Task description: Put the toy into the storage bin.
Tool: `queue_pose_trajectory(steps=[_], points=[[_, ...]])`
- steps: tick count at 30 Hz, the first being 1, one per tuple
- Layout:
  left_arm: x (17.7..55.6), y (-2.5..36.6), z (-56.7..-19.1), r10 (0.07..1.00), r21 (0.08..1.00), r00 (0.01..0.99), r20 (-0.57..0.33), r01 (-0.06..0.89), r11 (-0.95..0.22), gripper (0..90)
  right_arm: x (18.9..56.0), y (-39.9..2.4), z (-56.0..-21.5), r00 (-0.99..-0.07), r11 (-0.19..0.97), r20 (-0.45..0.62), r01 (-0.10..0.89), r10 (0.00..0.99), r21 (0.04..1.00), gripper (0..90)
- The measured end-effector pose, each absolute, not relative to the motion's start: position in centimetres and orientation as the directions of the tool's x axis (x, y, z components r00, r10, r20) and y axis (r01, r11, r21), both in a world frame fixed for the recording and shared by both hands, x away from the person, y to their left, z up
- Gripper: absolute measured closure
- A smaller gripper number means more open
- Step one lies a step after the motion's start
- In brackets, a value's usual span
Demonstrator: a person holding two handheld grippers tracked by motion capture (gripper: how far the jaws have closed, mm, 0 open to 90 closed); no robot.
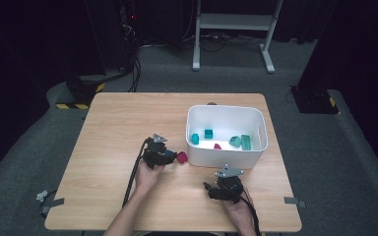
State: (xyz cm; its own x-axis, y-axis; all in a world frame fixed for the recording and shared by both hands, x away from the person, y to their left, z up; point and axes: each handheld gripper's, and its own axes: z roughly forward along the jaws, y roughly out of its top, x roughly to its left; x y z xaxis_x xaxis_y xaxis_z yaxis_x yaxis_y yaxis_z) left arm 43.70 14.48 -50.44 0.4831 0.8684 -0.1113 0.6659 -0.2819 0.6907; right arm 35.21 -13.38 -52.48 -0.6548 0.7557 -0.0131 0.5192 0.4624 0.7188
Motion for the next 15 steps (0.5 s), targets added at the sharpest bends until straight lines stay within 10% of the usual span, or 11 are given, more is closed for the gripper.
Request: queue_pose_trajectory(steps=[15], points=[[43.65, 14.6, -50.38, 0.868, 0.689, 0.484, -0.112, 0.667, -0.283, 47.1, 35.21, -13.38, -52.48, -0.655, 0.462, -0.013, 0.519, 0.756, 0.719, 27.5]])
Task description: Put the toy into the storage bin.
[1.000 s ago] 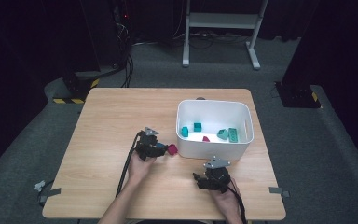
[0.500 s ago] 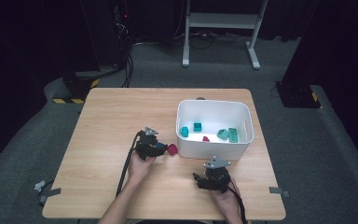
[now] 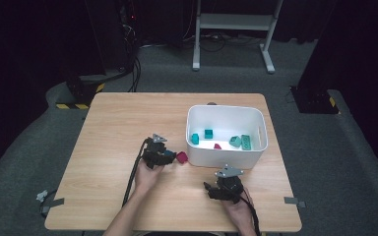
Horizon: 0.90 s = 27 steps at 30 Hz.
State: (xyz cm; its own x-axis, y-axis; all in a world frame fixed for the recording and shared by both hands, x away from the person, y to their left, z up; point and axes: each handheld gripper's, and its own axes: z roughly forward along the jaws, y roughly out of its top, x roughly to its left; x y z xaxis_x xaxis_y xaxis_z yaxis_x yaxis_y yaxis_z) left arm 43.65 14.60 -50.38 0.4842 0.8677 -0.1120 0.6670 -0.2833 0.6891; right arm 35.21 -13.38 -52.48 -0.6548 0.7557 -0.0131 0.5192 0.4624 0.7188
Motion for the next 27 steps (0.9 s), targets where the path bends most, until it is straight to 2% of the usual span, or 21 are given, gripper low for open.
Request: queue_pose_trajectory(steps=[27], points=[[42.9, 16.1, -48.3, 0.85, 0.715, 0.507, -0.143, 0.647, -0.265, 47.3, 35.2, -13.4, -52.5, -0.655, 0.463, -0.013, 0.519, 0.756, 0.719, 27.6]])
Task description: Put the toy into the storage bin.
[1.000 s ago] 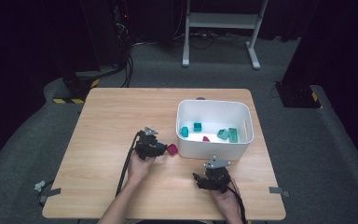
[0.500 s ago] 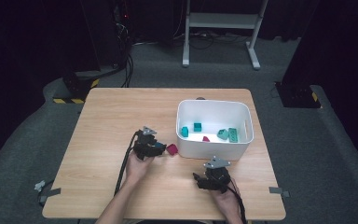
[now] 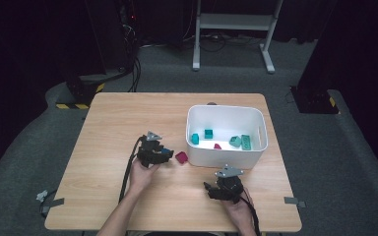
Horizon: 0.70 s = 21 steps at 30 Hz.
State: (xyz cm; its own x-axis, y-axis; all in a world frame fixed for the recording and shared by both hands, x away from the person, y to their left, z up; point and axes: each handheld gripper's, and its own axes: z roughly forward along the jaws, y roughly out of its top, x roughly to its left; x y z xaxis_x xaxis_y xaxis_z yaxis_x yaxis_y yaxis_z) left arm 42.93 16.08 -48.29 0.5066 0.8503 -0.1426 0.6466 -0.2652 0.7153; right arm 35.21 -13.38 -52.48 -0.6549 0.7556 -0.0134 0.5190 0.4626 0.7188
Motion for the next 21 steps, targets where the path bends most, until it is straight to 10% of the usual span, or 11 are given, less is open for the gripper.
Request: queue_pose_trajectory(steps=[21], points=[[42.4, 17.9, -44.9, 0.843, 0.739, 0.52, -0.14, 0.621, -0.26, 47.4, 35.2, -13.4, -52.5, -0.655, 0.462, -0.013, 0.52, 0.756, 0.719, 27.5]])
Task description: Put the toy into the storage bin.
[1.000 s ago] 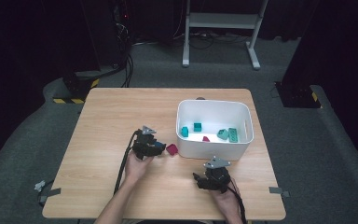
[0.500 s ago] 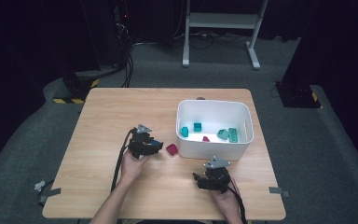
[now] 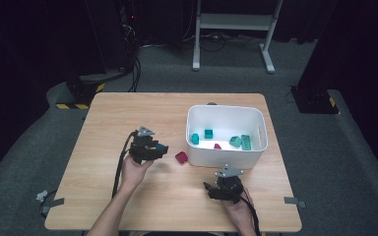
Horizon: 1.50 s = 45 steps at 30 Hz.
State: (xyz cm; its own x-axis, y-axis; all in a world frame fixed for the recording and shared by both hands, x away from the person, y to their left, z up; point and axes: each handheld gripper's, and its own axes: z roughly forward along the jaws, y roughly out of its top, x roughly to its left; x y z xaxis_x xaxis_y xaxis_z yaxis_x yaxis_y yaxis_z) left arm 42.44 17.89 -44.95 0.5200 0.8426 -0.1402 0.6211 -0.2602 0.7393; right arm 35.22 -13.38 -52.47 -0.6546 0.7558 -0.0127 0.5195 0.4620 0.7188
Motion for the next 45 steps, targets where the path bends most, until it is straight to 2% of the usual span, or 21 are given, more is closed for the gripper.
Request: queue_pose_trajectory(steps=[18, 45], points=[[42.1, 17.8, -41.2, 0.807, 0.767, 0.579, -0.12, 0.57, -0.295, 47.4, 35.2, -13.4, -52.5, -0.655, 0.462, -0.013, 0.52, 0.756, 0.719, 27.5], [42.3, 16.0, -35.6, 0.73, 0.815, 0.667, -0.145, 0.499, -0.294, 47.4, 35.2, -13.4, -52.5, -0.655, 0.463, -0.013, 0.52, 0.756, 0.718, 27.6]])
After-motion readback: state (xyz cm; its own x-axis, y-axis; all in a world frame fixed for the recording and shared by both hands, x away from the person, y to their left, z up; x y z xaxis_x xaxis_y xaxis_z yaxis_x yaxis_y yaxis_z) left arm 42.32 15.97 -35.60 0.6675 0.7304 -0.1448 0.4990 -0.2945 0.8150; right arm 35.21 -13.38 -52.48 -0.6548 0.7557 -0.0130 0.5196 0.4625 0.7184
